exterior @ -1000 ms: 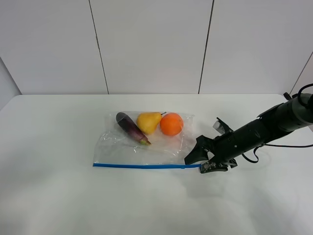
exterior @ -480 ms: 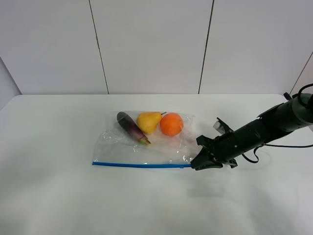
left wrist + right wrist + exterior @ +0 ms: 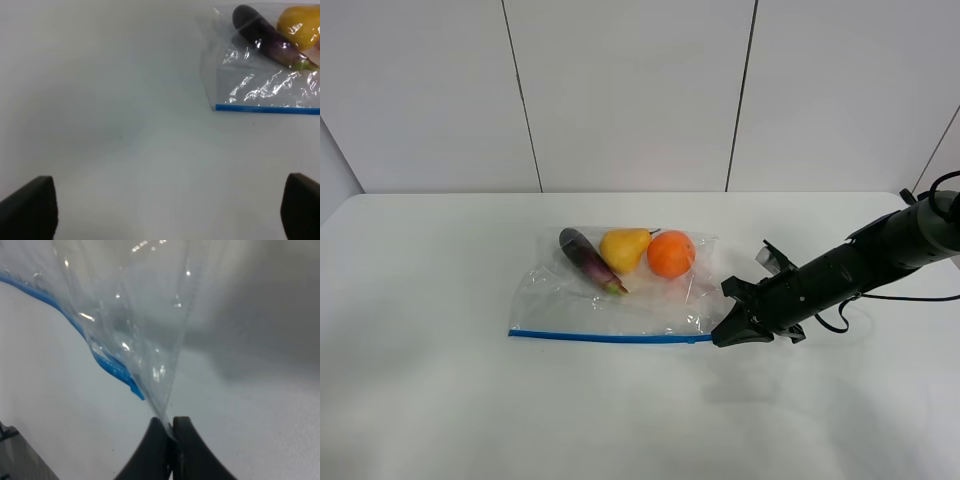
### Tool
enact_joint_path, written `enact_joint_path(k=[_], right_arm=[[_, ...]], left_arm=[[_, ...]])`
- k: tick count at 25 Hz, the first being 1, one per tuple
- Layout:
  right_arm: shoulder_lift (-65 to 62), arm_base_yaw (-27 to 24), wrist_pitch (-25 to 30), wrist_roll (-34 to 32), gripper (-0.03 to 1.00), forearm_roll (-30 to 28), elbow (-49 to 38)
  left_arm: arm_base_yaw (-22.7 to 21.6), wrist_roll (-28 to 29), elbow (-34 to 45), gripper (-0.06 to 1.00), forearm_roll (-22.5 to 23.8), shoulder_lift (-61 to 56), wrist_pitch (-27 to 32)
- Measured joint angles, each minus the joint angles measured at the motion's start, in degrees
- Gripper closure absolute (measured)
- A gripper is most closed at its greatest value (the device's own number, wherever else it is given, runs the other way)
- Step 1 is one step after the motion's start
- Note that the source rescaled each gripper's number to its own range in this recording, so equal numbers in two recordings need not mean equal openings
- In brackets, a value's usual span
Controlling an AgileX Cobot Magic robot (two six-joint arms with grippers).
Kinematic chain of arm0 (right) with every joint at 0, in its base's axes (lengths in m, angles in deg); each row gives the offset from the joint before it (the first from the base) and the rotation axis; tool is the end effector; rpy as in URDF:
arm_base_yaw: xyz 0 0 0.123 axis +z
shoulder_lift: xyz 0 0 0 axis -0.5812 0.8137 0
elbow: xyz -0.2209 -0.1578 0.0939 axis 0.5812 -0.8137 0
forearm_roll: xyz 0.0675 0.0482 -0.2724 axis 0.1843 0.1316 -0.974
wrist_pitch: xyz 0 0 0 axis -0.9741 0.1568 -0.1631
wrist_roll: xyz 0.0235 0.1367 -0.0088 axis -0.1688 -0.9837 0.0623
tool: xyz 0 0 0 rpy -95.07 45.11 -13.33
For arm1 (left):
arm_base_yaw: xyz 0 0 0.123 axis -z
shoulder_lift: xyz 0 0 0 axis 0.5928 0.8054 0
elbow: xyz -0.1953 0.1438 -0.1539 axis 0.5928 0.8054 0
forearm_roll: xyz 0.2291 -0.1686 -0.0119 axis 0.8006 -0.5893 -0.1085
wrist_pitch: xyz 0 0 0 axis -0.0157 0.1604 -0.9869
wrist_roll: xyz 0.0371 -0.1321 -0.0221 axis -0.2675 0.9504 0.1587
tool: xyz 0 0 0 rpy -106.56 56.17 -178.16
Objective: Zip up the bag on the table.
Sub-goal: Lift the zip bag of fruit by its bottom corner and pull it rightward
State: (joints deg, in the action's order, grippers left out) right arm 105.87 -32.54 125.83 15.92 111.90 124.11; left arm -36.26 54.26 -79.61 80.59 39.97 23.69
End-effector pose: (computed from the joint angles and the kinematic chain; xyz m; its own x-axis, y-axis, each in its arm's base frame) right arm 0.3344 0.1128 0.0251 -0.9983 0.0055 -0.0575 -0.0356 0.7259 0.6869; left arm 0.0646 -0.0054 0.2680 -0.4684 0.0041 -0.8835 0.0375 0.9992 -0.0152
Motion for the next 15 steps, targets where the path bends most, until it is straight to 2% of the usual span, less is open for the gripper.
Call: enact_joint_path(k=[10, 15], right_arm=[[0.0, 0.0, 0.4, 0.9, 0.97, -0.2, 0.4], [0.0, -0.1, 7.3, 0.9, 0.97, 0.3, 4.4]], left_arm=[[0.0, 0.0, 0.0, -0.06, 0.0, 0.0, 0.0], [0.0, 0.0, 0.0, -0.06, 0.0, 0.0, 0.0]])
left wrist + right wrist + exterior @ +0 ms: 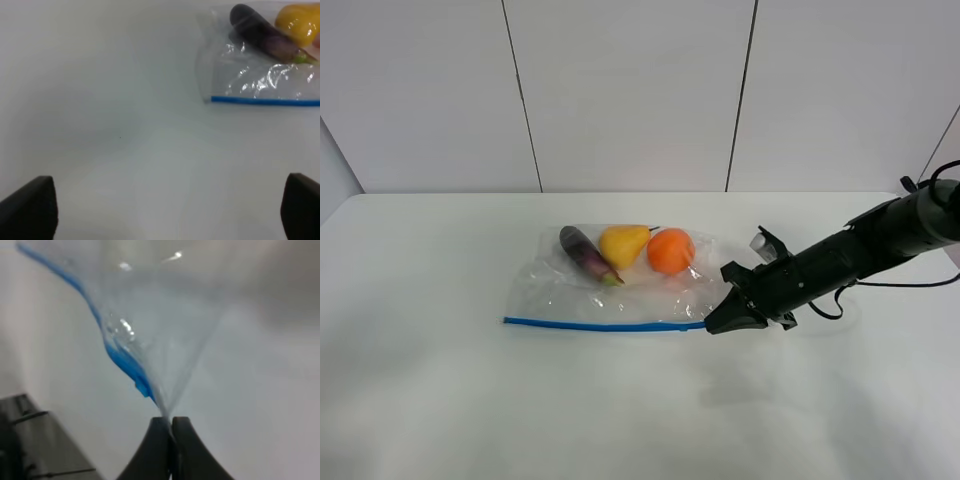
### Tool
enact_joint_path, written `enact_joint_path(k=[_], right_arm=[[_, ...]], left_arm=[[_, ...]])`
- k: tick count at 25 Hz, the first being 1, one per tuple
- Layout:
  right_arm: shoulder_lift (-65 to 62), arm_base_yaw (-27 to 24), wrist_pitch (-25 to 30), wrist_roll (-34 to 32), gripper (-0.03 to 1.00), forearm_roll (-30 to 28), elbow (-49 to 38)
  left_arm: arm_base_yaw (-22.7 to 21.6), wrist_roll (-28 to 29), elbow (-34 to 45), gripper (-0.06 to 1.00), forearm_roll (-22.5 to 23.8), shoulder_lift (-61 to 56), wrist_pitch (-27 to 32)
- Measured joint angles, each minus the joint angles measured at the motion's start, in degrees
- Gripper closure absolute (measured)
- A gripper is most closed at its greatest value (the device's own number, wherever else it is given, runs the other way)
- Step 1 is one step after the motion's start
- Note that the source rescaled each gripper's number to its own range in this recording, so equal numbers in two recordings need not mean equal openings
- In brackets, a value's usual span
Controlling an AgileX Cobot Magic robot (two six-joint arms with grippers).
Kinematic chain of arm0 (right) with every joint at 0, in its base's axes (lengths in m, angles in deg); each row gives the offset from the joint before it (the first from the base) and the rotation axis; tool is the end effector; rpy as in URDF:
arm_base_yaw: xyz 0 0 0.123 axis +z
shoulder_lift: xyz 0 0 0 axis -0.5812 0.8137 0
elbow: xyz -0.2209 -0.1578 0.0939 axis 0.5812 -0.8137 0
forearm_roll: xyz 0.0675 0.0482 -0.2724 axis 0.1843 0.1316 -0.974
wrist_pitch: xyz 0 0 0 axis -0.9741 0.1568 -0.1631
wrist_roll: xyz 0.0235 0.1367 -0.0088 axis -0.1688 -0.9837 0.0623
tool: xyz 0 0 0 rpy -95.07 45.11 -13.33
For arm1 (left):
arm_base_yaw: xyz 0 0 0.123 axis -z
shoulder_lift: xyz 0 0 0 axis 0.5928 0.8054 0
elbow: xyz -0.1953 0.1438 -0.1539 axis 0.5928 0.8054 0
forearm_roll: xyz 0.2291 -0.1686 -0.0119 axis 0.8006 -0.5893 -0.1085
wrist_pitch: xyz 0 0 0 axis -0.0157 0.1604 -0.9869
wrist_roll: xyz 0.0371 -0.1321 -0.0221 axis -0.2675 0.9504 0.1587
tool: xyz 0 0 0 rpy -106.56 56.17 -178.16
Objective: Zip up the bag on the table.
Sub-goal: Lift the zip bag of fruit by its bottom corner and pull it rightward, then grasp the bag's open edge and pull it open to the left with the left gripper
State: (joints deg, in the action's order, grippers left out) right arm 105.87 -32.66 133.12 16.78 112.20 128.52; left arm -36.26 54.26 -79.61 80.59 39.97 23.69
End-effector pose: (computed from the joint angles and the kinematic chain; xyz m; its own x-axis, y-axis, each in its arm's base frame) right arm 0.3479 0.1229 0.0486 -0.9944 -0.0550 -0.0907 -0.1047 0.6486 0.7539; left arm 0.0646 -0.0054 0.2680 -0.4684 0.0041 -0.8835 0.0375 0.9992 -0.0152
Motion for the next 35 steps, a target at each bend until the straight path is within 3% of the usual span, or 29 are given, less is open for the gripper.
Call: enact_joint_path(k=[5, 14, 35], right_arm=[[-0.1, 0.0, 7.0, -0.1, 0.97, 3.3, 4.3], [-0.1, 0.0, 12.4, -4.3, 0.97, 5.9, 10.6], [-0.1, 0.0, 13.1, -7.6, 0.97, 6.5, 13.0]], left_arm=[[0.0, 0.0, 0.0, -0.06, 0.0, 0.0, 0.0], [0.0, 0.0, 0.0, -0.06, 0.0, 0.0, 0.0], [0.0, 0.0, 0.0, -0.06, 0.0, 0.0, -0.4]])
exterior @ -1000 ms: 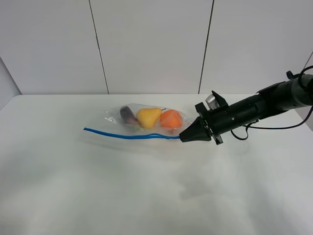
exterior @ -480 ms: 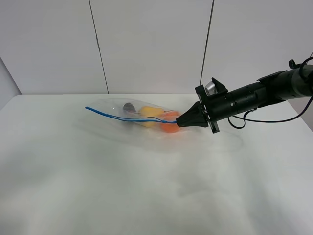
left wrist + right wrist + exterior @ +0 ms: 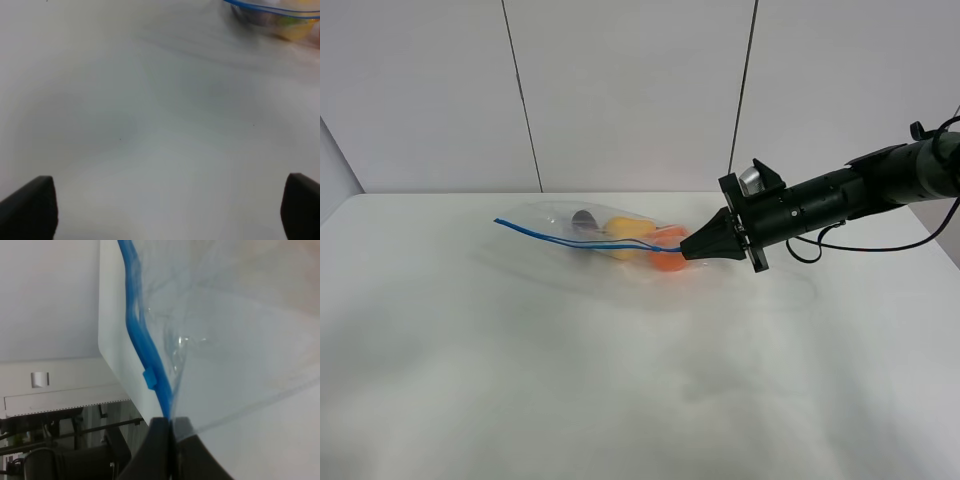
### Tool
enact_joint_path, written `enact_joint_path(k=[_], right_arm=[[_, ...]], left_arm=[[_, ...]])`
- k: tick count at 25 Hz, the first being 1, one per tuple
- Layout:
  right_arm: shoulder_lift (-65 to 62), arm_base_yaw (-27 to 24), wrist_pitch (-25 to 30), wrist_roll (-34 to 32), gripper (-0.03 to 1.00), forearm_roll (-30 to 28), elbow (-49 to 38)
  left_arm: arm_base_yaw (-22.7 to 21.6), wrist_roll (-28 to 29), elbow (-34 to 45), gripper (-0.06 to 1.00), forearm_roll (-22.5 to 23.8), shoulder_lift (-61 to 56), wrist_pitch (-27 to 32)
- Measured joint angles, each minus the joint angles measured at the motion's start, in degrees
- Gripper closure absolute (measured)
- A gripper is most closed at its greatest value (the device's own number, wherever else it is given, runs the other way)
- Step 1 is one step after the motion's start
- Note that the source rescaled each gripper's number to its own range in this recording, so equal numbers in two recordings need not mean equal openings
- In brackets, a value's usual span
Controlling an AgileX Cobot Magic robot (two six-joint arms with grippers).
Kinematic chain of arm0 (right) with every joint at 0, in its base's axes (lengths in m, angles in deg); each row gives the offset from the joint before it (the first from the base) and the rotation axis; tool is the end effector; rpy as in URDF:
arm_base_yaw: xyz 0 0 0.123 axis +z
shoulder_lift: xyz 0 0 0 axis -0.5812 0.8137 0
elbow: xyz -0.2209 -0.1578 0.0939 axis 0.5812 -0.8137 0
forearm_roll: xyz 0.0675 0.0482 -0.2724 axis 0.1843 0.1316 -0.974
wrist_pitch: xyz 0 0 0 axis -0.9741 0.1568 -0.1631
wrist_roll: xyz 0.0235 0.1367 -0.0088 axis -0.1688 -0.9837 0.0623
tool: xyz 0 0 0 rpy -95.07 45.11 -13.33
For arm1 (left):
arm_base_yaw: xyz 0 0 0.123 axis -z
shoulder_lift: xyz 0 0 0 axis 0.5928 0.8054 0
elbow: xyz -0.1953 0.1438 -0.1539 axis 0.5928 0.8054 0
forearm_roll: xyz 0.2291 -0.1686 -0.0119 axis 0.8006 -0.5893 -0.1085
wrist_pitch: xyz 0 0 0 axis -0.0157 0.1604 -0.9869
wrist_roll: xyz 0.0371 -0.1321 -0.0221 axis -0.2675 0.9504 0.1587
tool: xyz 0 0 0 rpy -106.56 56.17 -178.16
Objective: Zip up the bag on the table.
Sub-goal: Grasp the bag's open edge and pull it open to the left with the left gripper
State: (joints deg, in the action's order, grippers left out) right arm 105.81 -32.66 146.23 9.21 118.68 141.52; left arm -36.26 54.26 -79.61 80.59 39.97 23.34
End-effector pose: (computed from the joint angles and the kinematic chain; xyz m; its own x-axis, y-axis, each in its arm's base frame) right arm 0.3957 0.1439 0.1239 -0.9922 -0.0162 -0.1234 -0.1175 0.4474 0.8866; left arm 0.0650 -0.0054 0.2688 -0.4630 0.0038 -0.8864 0.0373 0.9992 -0.0152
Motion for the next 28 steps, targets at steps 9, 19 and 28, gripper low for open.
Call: enact_joint_path(k=[9, 19, 28], right_arm=[[0.0, 0.0, 0.0, 0.0, 0.97, 0.0, 0.0], [0.0, 0.0, 0.0, -0.2, 0.97, 0.0, 0.0], [0.0, 0.0, 0.1, -0.2, 0.97, 0.0, 0.0]], left_arm=[[0.0, -0.5, -11.5, -0.06, -1.9, 13.7, -9.3], [0.0, -29.6, -25.9, -0.06, -1.9, 47.5, -21.3], [0.8, -76.5, -26.0, -0.06, -15.9, 65.2, -38.4]])
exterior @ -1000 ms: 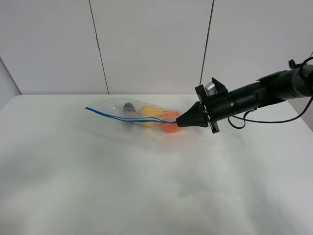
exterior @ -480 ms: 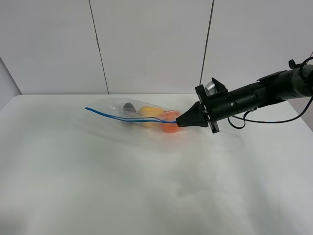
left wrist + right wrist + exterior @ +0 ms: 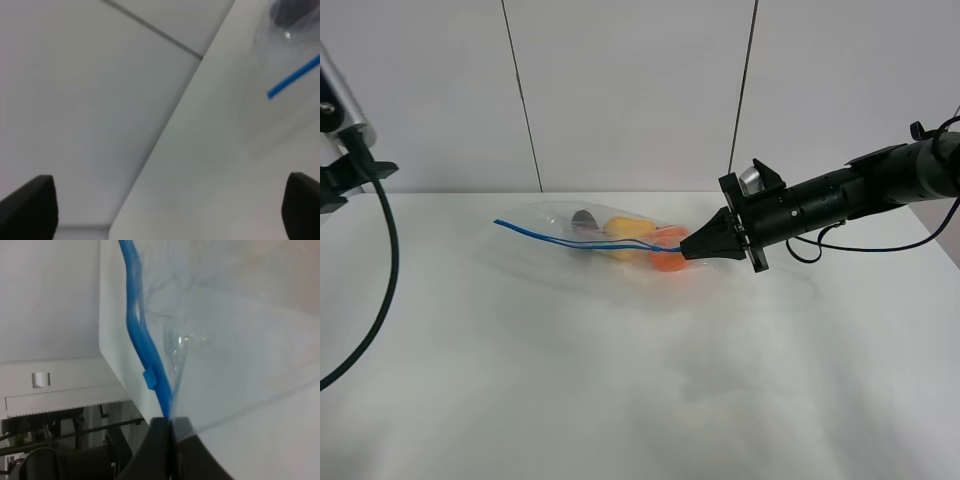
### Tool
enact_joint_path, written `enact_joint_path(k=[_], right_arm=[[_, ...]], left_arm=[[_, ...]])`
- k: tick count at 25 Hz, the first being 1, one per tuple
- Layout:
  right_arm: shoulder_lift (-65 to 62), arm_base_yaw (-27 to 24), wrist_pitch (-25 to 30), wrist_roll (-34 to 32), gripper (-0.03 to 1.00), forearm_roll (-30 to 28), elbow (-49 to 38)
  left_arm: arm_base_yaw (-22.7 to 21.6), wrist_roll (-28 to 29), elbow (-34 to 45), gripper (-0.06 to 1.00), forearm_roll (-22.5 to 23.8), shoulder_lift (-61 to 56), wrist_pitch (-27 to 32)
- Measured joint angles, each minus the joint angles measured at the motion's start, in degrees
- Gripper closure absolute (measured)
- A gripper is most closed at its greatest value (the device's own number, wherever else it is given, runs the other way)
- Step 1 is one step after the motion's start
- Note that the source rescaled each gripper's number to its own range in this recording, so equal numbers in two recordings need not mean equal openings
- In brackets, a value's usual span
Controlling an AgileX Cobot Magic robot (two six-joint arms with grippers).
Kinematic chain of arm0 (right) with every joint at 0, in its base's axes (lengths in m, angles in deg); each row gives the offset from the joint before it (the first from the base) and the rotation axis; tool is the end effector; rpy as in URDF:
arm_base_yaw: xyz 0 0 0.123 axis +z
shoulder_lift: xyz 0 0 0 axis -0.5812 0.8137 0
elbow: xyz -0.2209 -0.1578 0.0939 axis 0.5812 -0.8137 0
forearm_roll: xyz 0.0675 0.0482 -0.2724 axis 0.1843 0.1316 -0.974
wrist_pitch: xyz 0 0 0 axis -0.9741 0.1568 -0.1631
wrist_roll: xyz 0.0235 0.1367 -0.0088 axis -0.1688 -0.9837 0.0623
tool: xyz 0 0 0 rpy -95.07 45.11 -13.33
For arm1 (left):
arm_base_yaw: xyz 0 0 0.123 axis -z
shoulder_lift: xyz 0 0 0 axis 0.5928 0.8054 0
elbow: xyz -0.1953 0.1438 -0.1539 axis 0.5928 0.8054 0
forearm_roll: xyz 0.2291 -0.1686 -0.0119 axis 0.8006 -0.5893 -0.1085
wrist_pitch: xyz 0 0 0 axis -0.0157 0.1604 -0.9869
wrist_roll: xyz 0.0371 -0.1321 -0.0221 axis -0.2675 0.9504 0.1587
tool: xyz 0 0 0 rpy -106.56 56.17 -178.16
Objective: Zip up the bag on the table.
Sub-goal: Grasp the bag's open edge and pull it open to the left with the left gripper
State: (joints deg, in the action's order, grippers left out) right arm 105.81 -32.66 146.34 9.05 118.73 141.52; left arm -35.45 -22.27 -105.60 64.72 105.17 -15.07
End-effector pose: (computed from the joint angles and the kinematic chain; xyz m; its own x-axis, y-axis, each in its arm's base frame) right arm 0.3956 0.1440 0.1242 -0.9926 -0.0155 -0.1203 -0.1145 0.4458 0.8878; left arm 0.3216 -0.0219 0.3241 -0.1160 0.8689 -0.4811 0.4616 0.4761 0.7486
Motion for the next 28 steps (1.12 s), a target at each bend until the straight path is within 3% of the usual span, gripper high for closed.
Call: enact_joint_path(k=[4, 7, 13, 21, 28], right_arm=[[0.0, 0.0, 0.0, 0.0, 0.97, 0.0, 0.0], [0.0, 0.0, 0.0, 0.0, 0.97, 0.0, 0.0], [0.0, 0.0, 0.0, 0.0, 0.97, 0.0, 0.0], [0.0, 0.0, 0.0, -0.3, 0.97, 0.0, 0.0], [0.0, 0.0, 0.0, -0.9, 0.97, 0.0, 0.0]], left_arm=[[5.2, -9.8, 0.0, -0.06, -9.9, 4.6, -0.9], [11.5, -13.7, 0.0, -0.06, -12.7, 8.5, -1.9], [25.0, -14.8, -0.1, -0.06, -15.6, 17.2, -7.8], [38.5, -14.8, -0.1, -0.06, -19.5, 28.5, -25.9], [43.3, -14.8, -0.1, -0.06, -19.6, 38.8, -42.7]])
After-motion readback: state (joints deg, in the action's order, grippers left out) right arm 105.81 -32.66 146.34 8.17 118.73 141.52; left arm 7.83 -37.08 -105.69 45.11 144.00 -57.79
